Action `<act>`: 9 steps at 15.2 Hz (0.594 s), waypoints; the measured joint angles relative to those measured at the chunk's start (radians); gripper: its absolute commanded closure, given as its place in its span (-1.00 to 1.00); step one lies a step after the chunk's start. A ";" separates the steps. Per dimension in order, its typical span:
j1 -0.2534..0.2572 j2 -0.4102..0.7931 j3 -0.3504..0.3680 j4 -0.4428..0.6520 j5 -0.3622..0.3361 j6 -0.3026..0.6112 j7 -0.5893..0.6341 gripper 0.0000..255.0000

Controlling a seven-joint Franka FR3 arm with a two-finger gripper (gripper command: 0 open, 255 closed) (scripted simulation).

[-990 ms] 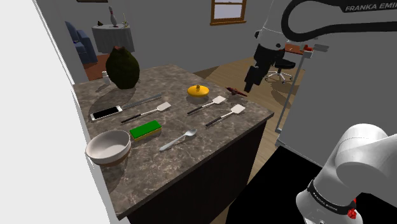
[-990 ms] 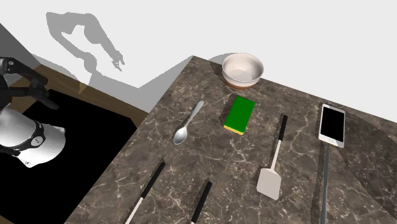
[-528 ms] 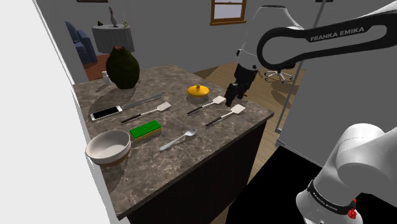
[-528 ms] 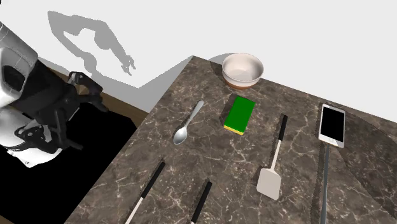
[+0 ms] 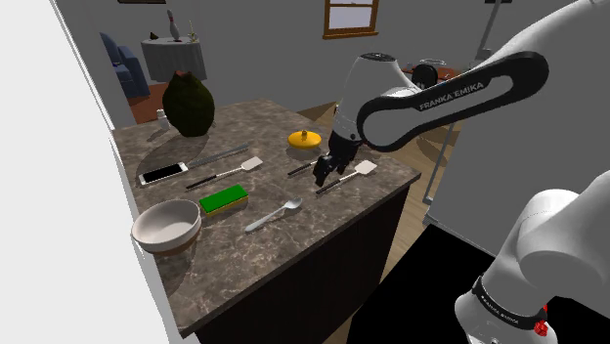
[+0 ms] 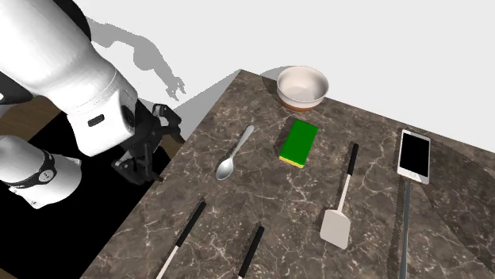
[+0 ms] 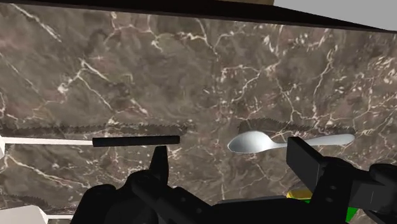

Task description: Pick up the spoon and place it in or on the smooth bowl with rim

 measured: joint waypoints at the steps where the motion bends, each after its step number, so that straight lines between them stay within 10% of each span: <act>1: -0.001 0.039 0.013 0.008 -0.005 0.037 0.019 -1.00; 9: -0.012 0.307 0.095 0.096 -0.117 0.248 0.203 -1.00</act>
